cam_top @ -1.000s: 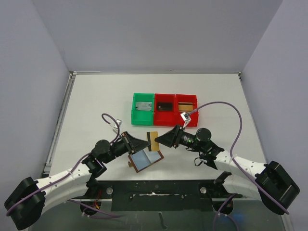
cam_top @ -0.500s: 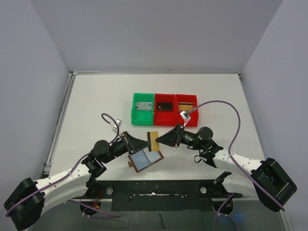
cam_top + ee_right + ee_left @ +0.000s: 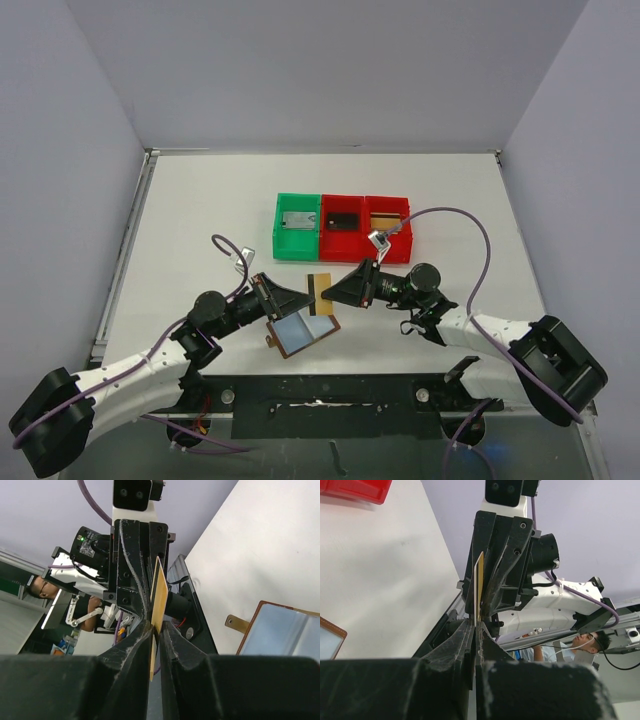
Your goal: Take the credit cards out of the card holder
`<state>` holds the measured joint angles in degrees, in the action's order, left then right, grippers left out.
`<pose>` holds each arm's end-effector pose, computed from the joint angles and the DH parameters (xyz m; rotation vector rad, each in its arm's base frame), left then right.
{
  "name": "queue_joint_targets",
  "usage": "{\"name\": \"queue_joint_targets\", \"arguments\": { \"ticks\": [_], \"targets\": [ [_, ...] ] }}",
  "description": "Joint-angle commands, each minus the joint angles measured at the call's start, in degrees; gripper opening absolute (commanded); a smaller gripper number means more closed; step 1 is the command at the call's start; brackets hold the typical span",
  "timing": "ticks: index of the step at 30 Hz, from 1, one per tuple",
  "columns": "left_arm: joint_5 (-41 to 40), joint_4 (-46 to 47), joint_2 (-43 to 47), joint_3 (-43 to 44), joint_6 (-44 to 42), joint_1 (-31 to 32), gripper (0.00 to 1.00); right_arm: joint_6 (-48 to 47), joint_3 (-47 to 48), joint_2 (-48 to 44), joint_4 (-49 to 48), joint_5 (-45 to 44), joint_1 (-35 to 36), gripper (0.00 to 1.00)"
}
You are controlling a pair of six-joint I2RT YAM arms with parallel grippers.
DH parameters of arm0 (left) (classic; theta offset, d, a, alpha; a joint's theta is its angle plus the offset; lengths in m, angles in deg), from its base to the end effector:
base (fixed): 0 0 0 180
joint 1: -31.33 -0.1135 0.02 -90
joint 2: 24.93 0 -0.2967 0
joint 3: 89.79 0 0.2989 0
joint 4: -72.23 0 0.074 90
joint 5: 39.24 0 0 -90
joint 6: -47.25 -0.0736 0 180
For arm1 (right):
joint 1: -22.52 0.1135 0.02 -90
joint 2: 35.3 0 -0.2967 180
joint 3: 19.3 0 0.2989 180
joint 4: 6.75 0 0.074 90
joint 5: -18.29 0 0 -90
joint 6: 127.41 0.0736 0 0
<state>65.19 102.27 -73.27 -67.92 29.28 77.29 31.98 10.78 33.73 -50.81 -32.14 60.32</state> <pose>0.1504 -0.1819 0.2110 -0.1701 1.8127 -1.7637 0.1897 0.2065 0.2143 -0.1859 1.8699 1.9123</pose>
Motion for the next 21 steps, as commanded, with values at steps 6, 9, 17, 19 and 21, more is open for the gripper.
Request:
{"name": "queue_joint_targets", "arguments": {
  "ticks": [6,9,17,19,21],
  "targets": [
    [1.0,3.8,2.3,1.3,-0.1,-0.3,0.0,2.1,1.0,0.3,-8.8,2.6,-0.2,0.01],
    [1.1,2.4,2.5,1.8,-1.0,-0.4,0.12,1.7,1.3,-0.1,-8.1,2.5,-0.2,0.0],
    [0.4,-4.6,3.1,3.9,-3.1,-0.3,0.53,-3.1,2.7,-3.8,1.0,-0.2,-0.3,0.0],
    [-0.4,-7.8,4.0,4.4,-3.8,-0.3,0.59,-4.2,2.8,-5.3,3.6,-1.6,-0.6,0.0],
    [-1.3,-11.6,5.1,5.3,-5.2,-0.4,0.66,-5.0,2.3,-6.9,5.4,-2.4,-1.4,0.0]
  ]
}}
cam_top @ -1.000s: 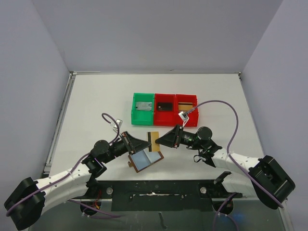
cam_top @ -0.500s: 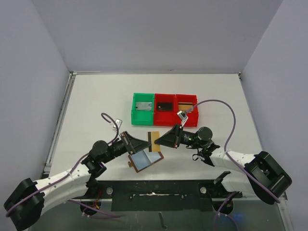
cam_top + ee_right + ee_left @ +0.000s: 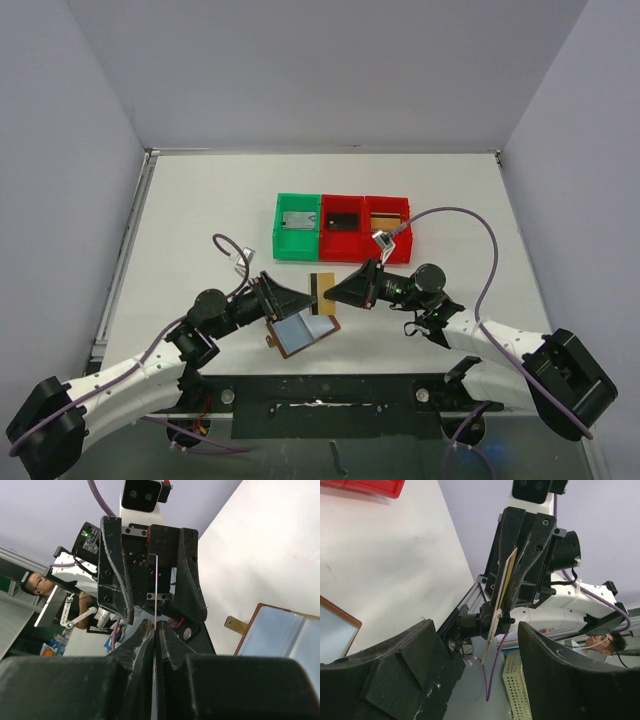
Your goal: Take the credit cards out of the card holder
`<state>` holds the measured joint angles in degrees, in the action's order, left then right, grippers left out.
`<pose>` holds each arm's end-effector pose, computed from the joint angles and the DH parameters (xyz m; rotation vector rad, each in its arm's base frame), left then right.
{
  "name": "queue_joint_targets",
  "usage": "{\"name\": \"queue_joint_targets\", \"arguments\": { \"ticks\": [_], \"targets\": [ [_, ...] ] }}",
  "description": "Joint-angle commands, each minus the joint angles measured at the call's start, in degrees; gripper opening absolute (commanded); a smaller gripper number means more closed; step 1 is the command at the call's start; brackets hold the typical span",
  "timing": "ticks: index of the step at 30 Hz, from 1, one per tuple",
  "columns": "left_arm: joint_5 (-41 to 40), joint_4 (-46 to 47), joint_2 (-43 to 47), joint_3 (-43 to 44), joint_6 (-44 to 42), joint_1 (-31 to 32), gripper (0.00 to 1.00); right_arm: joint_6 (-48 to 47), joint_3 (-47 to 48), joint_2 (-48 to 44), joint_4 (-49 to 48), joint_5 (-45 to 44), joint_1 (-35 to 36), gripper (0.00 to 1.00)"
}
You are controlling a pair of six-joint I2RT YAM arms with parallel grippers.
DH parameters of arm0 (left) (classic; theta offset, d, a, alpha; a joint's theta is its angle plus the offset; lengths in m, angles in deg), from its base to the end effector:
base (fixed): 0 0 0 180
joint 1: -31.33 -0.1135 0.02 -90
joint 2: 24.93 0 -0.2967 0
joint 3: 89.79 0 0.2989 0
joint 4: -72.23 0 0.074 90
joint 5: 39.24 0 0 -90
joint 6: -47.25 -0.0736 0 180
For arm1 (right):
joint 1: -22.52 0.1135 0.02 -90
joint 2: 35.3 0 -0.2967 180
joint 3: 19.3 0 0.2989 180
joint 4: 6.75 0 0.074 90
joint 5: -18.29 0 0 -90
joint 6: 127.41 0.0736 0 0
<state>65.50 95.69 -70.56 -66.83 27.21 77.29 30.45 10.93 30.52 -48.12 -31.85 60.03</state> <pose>0.1489 -0.1809 0.2124 -0.1473 1.8603 -1.7172 0.1865 0.2027 0.2234 -0.2162 1.8454 1.8963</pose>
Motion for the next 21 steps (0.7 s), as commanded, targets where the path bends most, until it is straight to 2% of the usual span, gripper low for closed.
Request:
{"name": "queue_joint_targets", "arguments": {
  "ticks": [1,6,10,21],
  "targets": [
    [-2.4,-7.4,2.8,5.3,-4.1,-0.4,0.67,-3.7,1.9,-4.6,3.3,-3.1,-1.7,0.0],
    [-12.8,-28.0,7.0,10.9,-8.4,0.2,0.69,-5.5,0.7,-9.7,8.3,-4.5,-5.9,0.0],
    [-16.6,-37.0,8.7,12.5,-8.7,0.0,0.7,-10.9,2.5,-13.6,18.3,-5.1,-9.1,0.0],
    [-12.9,-40.9,2.7,12.2,-6.3,0.4,0.71,-25.3,13.0,-20.3,47.0,-6.2,-22.6,0.0]
  ]
}}
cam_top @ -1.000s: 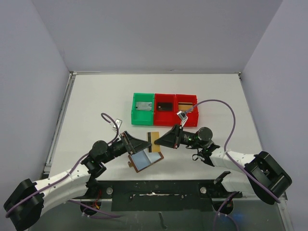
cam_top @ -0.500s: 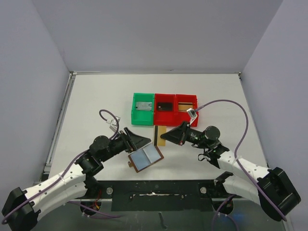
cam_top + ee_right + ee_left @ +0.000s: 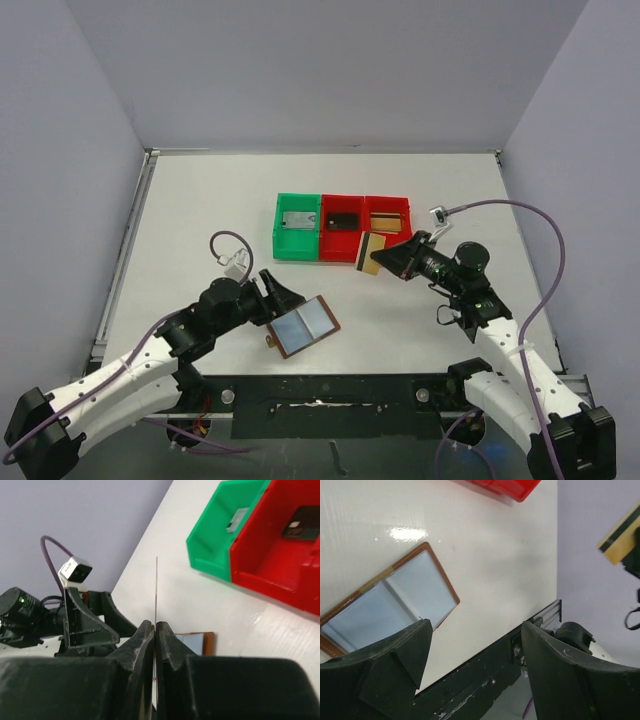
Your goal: Take the credit cards out of the card holder
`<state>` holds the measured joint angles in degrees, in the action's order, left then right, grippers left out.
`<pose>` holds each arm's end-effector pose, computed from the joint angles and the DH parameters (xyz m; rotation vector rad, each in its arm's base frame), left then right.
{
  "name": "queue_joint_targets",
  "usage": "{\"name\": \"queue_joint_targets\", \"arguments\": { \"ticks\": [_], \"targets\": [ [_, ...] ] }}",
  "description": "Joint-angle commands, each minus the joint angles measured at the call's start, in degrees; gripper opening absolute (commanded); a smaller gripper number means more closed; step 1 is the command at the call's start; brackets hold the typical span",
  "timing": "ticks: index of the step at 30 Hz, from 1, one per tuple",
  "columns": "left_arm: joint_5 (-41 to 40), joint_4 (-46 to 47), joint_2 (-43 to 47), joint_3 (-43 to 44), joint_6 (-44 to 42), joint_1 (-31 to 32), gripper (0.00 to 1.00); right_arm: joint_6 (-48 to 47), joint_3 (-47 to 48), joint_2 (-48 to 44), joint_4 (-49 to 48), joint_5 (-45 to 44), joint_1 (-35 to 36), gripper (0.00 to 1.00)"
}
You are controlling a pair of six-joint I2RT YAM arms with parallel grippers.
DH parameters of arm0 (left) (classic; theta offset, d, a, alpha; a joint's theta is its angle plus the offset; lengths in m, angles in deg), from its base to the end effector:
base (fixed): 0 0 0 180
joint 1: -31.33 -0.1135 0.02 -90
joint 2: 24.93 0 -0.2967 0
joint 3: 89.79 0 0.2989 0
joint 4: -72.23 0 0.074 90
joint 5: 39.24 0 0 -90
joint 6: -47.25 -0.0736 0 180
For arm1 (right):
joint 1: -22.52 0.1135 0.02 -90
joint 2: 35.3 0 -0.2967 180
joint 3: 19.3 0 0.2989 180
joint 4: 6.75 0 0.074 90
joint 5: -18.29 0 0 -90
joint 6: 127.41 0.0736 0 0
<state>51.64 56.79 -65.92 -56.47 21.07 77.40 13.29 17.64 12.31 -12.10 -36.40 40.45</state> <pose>0.1574 -0.1650 0.2103 -0.3288 2.1778 -1.2006 0.2221 0.1166 0.2649 0.0069 1.8520 1.3813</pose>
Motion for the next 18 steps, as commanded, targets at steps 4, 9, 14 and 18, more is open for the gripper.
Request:
{"name": "queue_joint_targets", "arguments": {
  "ticks": [4,9,14,18],
  "targets": [
    [1.1,-4.5,-5.2,4.4,-3.3,0.7,0.71,-15.8,12.2,-1.3,21.6,-9.0,-4.9,0.0],
    [1.5,-6.7,-9.1,6.6,-5.7,1.1,0.71,-21.1,14.6,-2.3,26.1,-22.2,-7.5,0.0],
    [1.9,-7.7,-10.2,6.6,-6.3,1.7,0.71,-29.7,12.8,-3.1,20.1,-30.0,-8.2,0.0],
    [1.9,-7.2,-10.0,5.7,-6.4,1.8,0.71,-43.3,15.3,0.8,21.7,-29.6,-7.3,0.0]
  ]
}}
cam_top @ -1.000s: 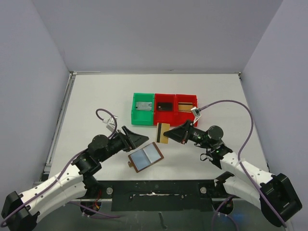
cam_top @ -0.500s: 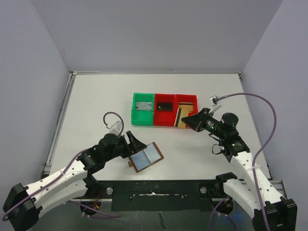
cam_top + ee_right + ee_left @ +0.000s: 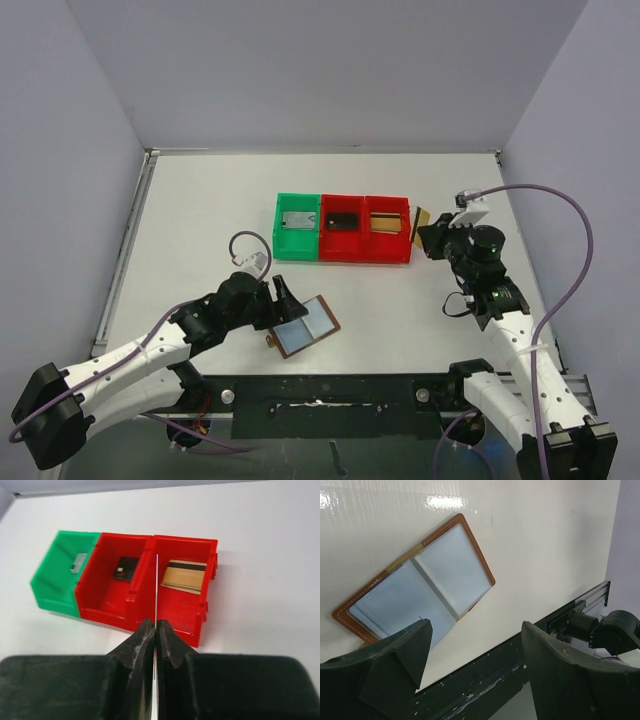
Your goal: Take the credit cards out of the card holder
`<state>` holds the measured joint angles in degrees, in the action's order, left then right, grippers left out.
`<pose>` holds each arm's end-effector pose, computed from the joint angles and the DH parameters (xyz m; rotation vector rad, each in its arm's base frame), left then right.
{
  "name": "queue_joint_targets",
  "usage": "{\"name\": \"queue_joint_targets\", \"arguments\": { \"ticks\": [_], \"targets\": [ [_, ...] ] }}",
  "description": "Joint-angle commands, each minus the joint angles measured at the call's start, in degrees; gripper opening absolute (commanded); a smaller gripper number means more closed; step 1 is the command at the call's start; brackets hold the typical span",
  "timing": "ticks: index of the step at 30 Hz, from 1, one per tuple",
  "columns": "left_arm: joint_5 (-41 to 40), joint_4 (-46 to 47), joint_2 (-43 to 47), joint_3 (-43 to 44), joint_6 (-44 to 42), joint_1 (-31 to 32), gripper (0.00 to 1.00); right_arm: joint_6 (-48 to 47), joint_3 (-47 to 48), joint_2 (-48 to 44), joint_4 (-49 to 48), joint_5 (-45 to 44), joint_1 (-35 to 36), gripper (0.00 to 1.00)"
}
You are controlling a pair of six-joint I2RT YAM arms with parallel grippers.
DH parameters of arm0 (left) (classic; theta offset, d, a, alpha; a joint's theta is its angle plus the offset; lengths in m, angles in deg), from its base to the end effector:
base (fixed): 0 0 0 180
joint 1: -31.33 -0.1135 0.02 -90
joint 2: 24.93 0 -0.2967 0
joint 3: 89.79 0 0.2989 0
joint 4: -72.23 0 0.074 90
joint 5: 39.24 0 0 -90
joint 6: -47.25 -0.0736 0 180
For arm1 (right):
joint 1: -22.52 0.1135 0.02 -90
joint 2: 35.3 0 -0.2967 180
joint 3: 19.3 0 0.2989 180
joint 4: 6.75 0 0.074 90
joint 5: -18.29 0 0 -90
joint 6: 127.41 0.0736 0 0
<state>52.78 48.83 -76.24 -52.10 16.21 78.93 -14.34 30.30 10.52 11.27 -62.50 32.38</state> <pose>0.1618 -0.1811 0.1859 -0.2194 2.4216 -0.9969 0.2479 0.0550 0.3099 0.0975 1.8485 0.5500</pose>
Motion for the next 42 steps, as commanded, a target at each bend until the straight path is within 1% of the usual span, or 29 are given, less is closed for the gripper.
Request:
{"name": "queue_joint_targets", "arguments": {
  "ticks": [1,3,4,5,6,8,11,14,15,18,22,27,30,42],
  "targets": [
    [0.7,0.8,0.4,1.2,-1.6,0.3,0.71,-20.4,3.9,3.9,0.3,-3.3,2.0,0.0],
    [0.7,0.8,0.3,1.2,-1.8,0.2,0.71,-30.7,6.3,6.1,3.7,-3.7,5.4,0.0],
    [0.7,0.9,0.2,1.1,-1.8,0.3,0.71,-39.3,7.5,7.5,6.1,-3.9,7.6,0.0],
    [0.7,1.2,0.0,1.0,-1.8,0.2,0.71,-45.4,8.7,9.1,8.2,-4.8,9.9,0.0],
    [0.8,1.4,-0.1,0.9,-1.9,0.2,0.71,-49.3,9.7,10.9,9.1,-7.3,12.2,0.0],
    [1.1,1.6,-0.4,0.9,-2.1,0.2,0.71,-54.9,11.3,15.1,8.6,-9.9,13.9,0.0],
    [1.1,0.7,-0.8,1.2,-2.8,0.3,0.71,-61.7,12.9,20.0,6.7,-9.1,13.8,0.0],
    [0.7,-1.1,-0.3,1.2,-3.3,0.3,0.7,-71.0,14.8,24.3,7.2,-6.0,12.4,0.0],
    [0.6,-1.5,0.0,1.1,-3.3,0.2,0.71,-73.8,15.4,25.4,7.7,-2.2,11.6,0.0],
    [0.5,-2.0,1.4,0.4,-3.3,0.2,0.71,-78.3,16.7,28.1,7.3,4.8,8.0,0.0],
    [0.4,-2.1,2.6,-0.1,-3.5,0.0,0.71,-84.1,19.1,31.0,9.3,8.5,6.2,0.0],
    [0.5,-1.5,2.1,-0.2,-4.0,-0.2,0.71,-88.6,22.5,36.6,11.9,12.0,5.5,0.0],
    [0.8,-1.5,1.5,0.2,-4.3,-0.5,0.71,-89.5,23.7,39.3,10.2,12.2,5.5,0.0],
    [1.0,-2.0,2.0,0.3,-5.0,-1.0,0.71,-91.8,30.3,53.2,7.2,6.4,5.3,0.0]
  ]
}}
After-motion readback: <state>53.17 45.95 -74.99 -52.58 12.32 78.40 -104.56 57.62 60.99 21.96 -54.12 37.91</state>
